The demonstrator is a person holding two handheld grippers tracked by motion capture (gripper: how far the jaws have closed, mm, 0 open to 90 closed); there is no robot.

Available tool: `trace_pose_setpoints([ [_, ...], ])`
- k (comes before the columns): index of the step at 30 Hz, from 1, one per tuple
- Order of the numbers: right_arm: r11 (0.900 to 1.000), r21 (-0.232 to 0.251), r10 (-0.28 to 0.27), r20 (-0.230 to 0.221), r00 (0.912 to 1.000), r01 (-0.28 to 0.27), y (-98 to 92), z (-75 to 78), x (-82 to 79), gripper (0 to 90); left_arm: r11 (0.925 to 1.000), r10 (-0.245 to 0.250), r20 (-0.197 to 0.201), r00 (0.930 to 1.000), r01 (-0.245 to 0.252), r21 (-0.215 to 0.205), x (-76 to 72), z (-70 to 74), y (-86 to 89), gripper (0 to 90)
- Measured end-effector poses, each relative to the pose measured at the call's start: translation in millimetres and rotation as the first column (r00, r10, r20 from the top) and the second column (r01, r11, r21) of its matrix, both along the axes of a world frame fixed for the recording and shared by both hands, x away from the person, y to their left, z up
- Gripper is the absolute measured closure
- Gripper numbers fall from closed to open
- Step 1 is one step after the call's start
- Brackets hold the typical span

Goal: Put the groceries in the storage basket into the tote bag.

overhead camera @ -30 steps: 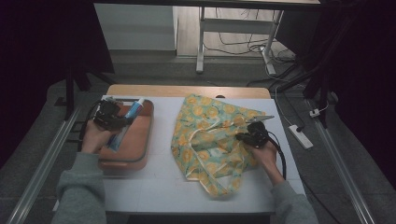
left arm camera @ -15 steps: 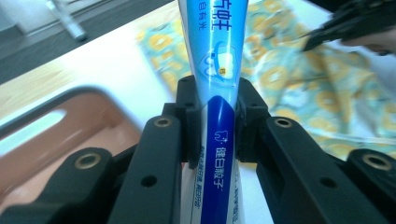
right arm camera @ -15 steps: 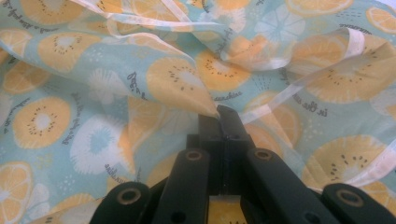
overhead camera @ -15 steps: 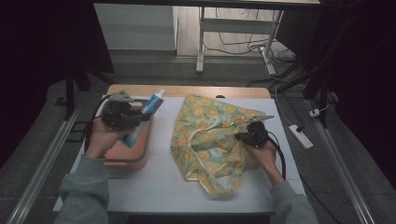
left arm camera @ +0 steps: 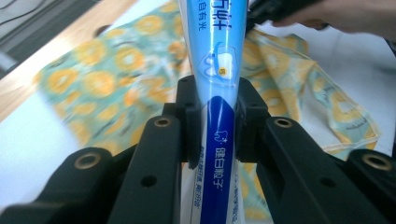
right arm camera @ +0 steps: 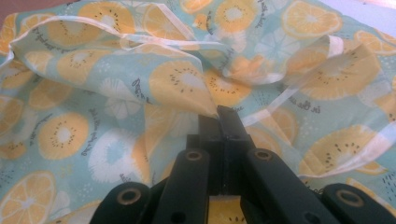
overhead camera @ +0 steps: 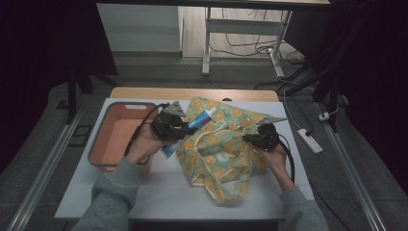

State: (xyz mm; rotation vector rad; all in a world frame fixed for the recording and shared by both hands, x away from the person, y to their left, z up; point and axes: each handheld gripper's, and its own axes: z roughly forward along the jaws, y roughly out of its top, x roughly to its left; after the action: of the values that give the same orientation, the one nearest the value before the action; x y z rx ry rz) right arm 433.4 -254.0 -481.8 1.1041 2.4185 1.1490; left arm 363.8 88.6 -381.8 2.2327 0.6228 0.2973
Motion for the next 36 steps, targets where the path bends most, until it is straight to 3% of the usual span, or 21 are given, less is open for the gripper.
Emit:
trace_pose_setpoints([
  [1,1.000,0.002,0.000,0.001,1.0000,0.000,-0.5,0.3,0.0,88.9,0.9993,-0.031,-0.004,0.9995,0.031,0.023,2.3,-2.2,-9.3,74.7],
  [7,1.000,0.018,0.003,0.001,1.0000,-0.003,-1.6,1.7,0.1,88.9,0.9870,-0.094,-0.022,0.9953,0.097,0.129,14.3,-16.0,-42.1,74.7],
  [12,0.999,0.041,0.003,0.004,1.0000,-0.003,-2.1,5.5,-1.1,88.9,0.9665,-0.134,-0.060,0.9892,0.144,0.212,22.9,-30.7,-61.9,74.7],
  [16,0.998,0.062,0.007,0.015,0.9999,-0.008,-2.3,11.3,-3.1,88.9,0.9562,-0.155,-0.086,0.9841,0.171,0.237,24.7,-39.3,-71.0,74.7],
  [19,0.997,0.076,0.016,0.034,0.9993,-0.019,-1.5,17.0,-5.1,88.9,0.9403,-0.171,-0.093,0.9809,0.190,0.282,26.1,-44.6,-79.5,74.7],
  [22,0.996,0.084,0.021,0.044,0.9988,-0.025,-0.1,21.0,-7.4,89.0,0.9322,-0.183,-0.111,0.9768,0.208,0.296,28.8,-47.3,-86.1,74.6],
  [28,0.994,0.103,0.032,0.060,0.9977,-0.038,1.9,25.8,-10.0,88.9,0.9248,-0.185,-0.151,0.9711,0.224,0.308,36.2,-49.4,-101.2,74.5],
  [30,0.993,0.112,0.031,0.066,0.9973,-0.039,1.9,27.7,-11.1,88.9,0.9156,-0.174,-0.169,0.9701,0.223,0.335,41.1,-51.2,-107.4,74.5],
  [36,0.990,0.136,0.036,0.081,0.9960,-0.047,1.1,33.5,-13.7,89.0,0.8971,-0.177,-0.199,0.9638,0.242,0.370,47.6,-56.3,-121.9,74.5],
])
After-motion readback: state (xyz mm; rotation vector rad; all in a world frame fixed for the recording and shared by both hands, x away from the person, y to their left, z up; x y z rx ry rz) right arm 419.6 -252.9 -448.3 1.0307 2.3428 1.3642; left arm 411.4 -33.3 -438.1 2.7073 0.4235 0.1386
